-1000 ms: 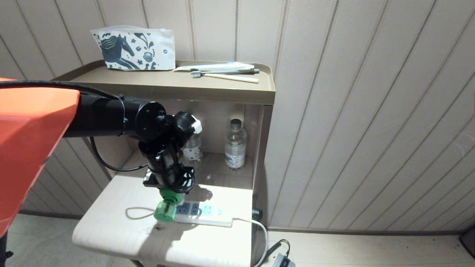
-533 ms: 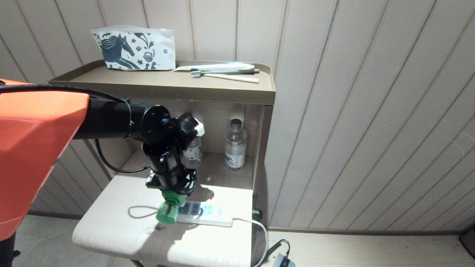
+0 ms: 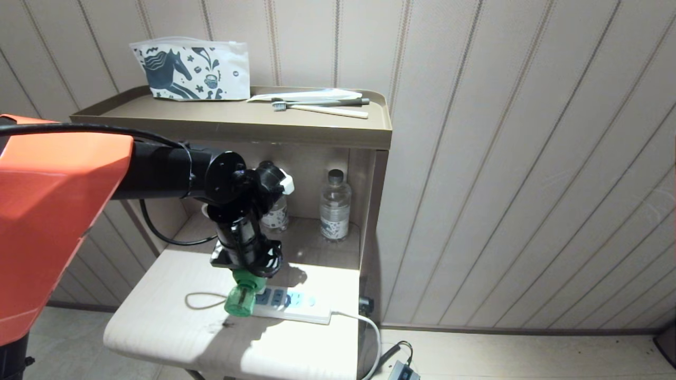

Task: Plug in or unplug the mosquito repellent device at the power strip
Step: Insert the plug into the socket

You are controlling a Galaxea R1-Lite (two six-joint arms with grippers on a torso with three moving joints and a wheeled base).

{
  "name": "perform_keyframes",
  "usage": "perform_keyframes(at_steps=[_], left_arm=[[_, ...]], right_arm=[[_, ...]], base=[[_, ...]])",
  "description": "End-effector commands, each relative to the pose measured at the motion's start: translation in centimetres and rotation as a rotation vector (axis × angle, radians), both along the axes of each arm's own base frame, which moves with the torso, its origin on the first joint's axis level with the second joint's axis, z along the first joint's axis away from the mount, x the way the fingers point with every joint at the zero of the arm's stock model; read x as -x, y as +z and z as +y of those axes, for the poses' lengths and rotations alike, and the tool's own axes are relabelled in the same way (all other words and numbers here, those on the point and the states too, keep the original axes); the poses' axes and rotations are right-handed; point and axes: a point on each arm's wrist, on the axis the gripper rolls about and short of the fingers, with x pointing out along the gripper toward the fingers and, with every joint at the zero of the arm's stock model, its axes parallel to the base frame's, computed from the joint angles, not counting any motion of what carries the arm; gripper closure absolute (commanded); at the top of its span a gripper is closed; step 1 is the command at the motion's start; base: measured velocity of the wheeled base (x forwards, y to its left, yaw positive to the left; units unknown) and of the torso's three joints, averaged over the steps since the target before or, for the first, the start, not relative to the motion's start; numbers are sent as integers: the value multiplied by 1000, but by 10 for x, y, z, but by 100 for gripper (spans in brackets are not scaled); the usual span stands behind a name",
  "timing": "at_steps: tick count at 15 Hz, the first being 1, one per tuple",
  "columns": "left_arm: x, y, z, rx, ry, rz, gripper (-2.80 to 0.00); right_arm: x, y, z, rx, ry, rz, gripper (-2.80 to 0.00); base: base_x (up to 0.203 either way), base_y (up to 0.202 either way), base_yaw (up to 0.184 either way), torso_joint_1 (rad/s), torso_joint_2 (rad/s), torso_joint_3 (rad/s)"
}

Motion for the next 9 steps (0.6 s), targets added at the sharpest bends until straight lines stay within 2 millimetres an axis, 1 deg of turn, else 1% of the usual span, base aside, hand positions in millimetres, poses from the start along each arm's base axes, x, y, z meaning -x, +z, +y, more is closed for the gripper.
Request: perform_keyframes(at_steps=[1,5,9], left_arm=[[-1,-4,-1,-18,2,4,0],[0,-5,-9,-28,-19,-8,0],[0,-8,-12,-41,-21,-6,0]], right_arm=[[0,0,0,0,0,0,0],[0,0,0,0,0,0,0],[0,0,0,0,0,0,0]], base=[[0,0,0,0,0,0],[0,0,0,0,0,0],[0,0,0,0,0,0]])
